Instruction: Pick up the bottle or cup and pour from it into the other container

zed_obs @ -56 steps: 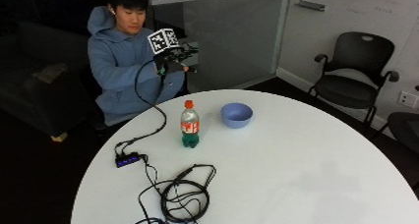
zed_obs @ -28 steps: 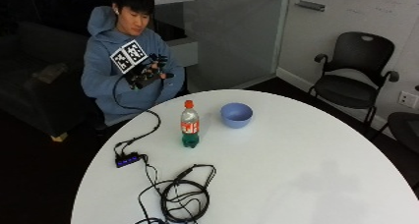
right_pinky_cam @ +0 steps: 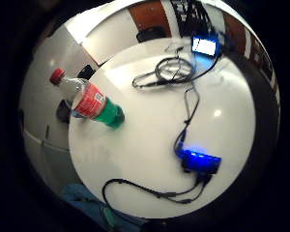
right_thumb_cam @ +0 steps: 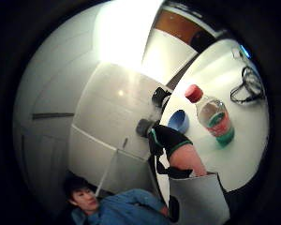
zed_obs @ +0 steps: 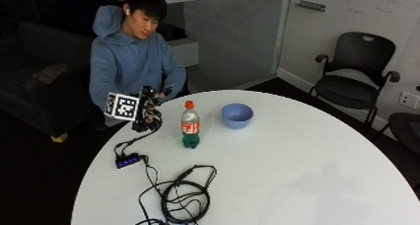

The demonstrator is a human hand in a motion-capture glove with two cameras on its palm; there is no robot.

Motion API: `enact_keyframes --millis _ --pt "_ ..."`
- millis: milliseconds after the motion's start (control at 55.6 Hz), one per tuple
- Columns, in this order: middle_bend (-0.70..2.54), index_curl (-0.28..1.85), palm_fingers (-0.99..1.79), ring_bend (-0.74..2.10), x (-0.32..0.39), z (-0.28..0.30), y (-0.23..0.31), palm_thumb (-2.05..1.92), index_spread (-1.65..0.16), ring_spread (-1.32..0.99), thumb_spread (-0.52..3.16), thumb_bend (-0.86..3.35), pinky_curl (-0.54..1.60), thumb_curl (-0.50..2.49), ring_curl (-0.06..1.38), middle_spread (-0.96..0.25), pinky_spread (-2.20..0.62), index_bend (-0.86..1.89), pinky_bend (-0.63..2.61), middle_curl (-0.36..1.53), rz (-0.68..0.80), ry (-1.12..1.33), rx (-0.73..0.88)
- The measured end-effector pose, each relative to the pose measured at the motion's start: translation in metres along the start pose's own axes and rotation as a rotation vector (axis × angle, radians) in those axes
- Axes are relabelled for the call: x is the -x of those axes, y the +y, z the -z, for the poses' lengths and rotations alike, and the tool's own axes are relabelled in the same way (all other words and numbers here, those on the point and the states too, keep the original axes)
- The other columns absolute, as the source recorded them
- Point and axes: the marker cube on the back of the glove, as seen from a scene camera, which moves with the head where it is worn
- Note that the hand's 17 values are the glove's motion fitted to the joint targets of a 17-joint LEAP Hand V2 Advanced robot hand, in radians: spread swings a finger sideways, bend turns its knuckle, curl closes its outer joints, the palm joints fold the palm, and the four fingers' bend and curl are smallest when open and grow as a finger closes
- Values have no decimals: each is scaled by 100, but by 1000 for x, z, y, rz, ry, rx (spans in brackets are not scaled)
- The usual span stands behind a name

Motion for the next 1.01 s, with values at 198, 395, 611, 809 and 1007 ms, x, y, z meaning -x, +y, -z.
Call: enact_keyframes --millis 198,395,611,809,1007 --pt "18 22 -2 51 -24 -30 -12 56 -40 16 97 -3 35 38 28 -4 26 13 43 29 -89 -137 -23" --pt "18 21 -3 51 -27 -69 -17 56 -40 16 95 -3 35 38 28 -4 26 13 43 29 -133 -256 39" --pt "17 17 -2 58 -24 -115 -26 58 -39 19 93 -3 36 37 30 6 27 10 48 28 -158 -363 91" --pt "21 21 41 63 -17 -140 -34 74 -37 16 88 1 35 40 29 7 28 21 52 30 -148 -384 -41" --pt "38 31 103 57 -6 -153 -41 96 -18 -6 75 3 32 50 32 2 13 22 33 39 -115 -275 -105"
